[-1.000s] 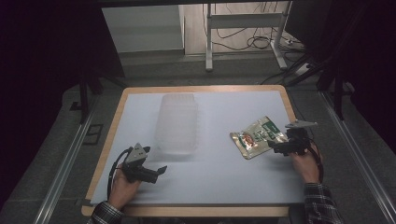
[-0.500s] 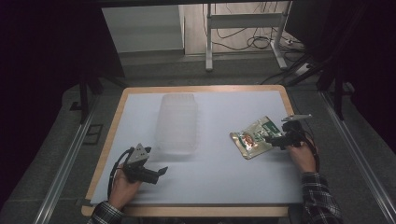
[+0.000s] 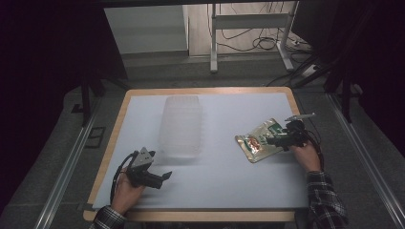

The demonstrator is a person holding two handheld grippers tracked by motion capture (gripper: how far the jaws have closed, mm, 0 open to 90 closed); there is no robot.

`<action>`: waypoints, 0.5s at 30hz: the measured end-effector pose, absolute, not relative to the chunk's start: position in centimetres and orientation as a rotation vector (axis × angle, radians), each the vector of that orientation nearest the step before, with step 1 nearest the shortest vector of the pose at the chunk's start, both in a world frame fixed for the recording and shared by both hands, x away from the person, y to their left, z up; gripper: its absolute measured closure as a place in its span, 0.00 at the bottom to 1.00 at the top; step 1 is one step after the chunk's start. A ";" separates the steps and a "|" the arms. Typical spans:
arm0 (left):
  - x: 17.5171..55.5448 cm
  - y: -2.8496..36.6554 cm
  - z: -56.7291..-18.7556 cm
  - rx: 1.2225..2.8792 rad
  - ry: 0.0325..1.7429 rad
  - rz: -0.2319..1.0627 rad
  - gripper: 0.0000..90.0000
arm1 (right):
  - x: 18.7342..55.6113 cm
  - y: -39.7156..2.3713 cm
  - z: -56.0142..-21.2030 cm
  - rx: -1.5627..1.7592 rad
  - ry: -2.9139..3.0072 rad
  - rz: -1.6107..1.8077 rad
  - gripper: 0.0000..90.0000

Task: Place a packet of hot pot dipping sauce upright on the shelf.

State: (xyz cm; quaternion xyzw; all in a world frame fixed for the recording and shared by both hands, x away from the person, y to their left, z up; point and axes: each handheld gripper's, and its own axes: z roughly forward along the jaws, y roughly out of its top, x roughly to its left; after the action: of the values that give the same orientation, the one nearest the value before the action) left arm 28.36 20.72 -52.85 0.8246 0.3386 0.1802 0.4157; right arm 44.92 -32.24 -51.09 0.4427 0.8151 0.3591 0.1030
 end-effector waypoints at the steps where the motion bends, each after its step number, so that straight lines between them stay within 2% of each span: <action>1: 28.4 20.7 -52.9 2.071 0.851 0.453 0.00 | 44.8 -32.3 -50.8 1.294 2.398 1.083 0.02; 5: 28.3 20.7 -52.9 2.076 0.848 0.453 0.00 | 44.4 -31.5 -49.6 1.276 2.418 1.182 0.04; 15: 28.3 20.5 -52.9 2.086 0.844 0.452 0.00 | 43.8 -29.4 -49.2 1.193 2.452 1.112 0.03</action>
State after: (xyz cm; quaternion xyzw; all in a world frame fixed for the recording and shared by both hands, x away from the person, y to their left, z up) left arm 28.34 20.55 -52.90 0.8287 0.3351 0.1797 0.4107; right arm 43.84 -29.41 -49.24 0.4031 0.8286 0.3759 0.0980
